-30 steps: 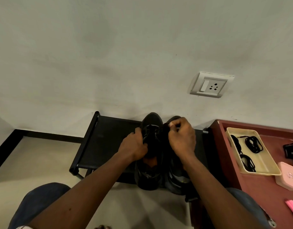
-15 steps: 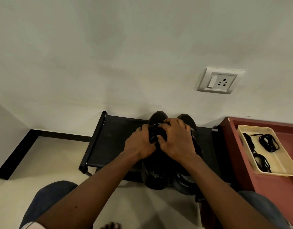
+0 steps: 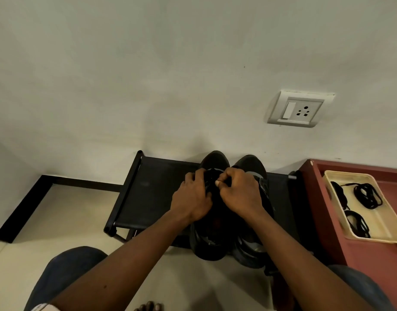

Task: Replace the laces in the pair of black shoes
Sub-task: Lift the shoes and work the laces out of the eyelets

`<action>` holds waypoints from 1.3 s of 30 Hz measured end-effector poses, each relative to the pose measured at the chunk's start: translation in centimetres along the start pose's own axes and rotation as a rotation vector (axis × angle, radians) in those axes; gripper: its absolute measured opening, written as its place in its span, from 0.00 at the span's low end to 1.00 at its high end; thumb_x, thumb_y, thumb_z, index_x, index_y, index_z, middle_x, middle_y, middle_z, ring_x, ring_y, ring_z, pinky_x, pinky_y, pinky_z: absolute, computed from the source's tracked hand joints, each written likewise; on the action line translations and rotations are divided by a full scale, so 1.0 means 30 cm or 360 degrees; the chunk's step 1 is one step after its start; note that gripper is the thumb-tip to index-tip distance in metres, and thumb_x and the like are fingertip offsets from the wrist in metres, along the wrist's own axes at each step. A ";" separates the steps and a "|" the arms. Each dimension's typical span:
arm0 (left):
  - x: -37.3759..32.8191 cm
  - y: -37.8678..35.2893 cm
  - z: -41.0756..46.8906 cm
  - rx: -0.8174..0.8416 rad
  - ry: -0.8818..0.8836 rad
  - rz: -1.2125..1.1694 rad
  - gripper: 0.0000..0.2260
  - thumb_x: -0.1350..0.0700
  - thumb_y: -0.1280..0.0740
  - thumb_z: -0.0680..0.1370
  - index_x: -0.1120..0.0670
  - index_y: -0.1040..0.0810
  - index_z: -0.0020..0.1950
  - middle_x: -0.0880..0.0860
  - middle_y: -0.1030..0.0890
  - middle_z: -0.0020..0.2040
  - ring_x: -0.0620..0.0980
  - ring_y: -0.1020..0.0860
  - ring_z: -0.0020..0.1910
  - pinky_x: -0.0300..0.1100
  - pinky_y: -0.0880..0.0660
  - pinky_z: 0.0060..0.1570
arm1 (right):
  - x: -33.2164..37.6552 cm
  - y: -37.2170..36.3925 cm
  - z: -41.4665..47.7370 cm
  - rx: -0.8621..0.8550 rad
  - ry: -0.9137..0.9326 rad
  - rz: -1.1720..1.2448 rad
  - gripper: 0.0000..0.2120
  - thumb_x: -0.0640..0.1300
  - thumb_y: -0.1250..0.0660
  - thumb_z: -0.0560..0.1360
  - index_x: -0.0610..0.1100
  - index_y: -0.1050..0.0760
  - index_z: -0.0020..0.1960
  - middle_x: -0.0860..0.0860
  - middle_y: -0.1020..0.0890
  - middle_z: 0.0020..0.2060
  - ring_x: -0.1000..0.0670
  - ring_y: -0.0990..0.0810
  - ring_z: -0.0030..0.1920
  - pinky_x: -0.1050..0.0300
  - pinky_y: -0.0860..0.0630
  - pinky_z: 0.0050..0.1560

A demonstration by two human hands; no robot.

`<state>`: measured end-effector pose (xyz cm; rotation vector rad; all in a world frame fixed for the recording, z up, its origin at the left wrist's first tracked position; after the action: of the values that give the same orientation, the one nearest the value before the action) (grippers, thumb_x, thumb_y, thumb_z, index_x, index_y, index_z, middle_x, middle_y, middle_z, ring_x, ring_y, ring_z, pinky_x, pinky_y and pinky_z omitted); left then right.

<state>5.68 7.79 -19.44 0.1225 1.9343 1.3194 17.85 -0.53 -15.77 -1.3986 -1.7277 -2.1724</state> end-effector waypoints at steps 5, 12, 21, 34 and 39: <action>-0.001 -0.007 0.002 -0.0001 0.0000 -0.0017 0.31 0.49 0.35 0.81 0.47 0.46 0.80 0.58 0.33 0.73 0.60 0.25 0.64 0.57 0.22 0.60 | -0.031 0.003 0.006 -0.0026 -0.0186 0.0290 0.07 0.45 0.26 0.77 0.51 0.20 0.41 0.57 0.17 0.38 0.57 0.18 0.41 0.59 0.23 0.42; 0.014 -0.005 0.007 0.0056 0.0046 -0.0140 0.28 0.51 0.36 0.82 0.47 0.43 0.80 0.57 0.35 0.74 0.60 0.23 0.62 0.53 0.23 0.58 | -0.077 0.050 0.056 -0.0184 -0.0699 0.1113 0.05 0.39 0.33 0.81 0.43 0.21 0.47 0.45 0.14 0.46 0.46 0.12 0.45 0.47 0.14 0.47; 0.016 -0.001 0.009 0.0122 0.0052 -0.0134 0.30 0.51 0.36 0.81 0.48 0.45 0.80 0.57 0.36 0.74 0.60 0.24 0.63 0.54 0.23 0.61 | -0.071 0.101 0.057 -0.0296 -0.0453 0.0706 0.06 0.41 0.34 0.77 0.51 0.22 0.48 0.54 0.15 0.41 0.51 0.14 0.45 0.47 0.17 0.51; 0.013 0.001 0.017 0.0099 0.0008 -0.0031 0.29 0.45 0.37 0.82 0.48 0.44 0.80 0.58 0.35 0.75 0.61 0.24 0.63 0.55 0.24 0.59 | 0.051 -0.026 -0.018 0.0035 0.0447 -0.0709 0.11 0.47 0.32 0.81 0.47 0.23 0.63 0.51 0.23 0.58 0.49 0.19 0.48 0.52 0.20 0.50; 0.002 -0.010 0.008 0.0035 0.0029 -0.0005 0.27 0.45 0.39 0.83 0.48 0.43 0.80 0.57 0.34 0.73 0.61 0.24 0.63 0.57 0.23 0.59 | 0.025 -0.014 0.010 0.0056 0.0300 -0.0253 0.04 0.45 0.29 0.78 0.50 0.22 0.44 0.55 0.20 0.45 0.53 0.21 0.43 0.52 0.22 0.50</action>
<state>5.88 7.87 -19.76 0.1186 1.9638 1.3020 17.39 0.22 -15.60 -1.0423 -1.8532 -2.2547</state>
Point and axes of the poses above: each hand's wrist, its own z-axis towards the middle knuckle, its own y-axis out of the back of the hand, x = y × z, the point moved 2 cm from there along z, towards the middle knuckle
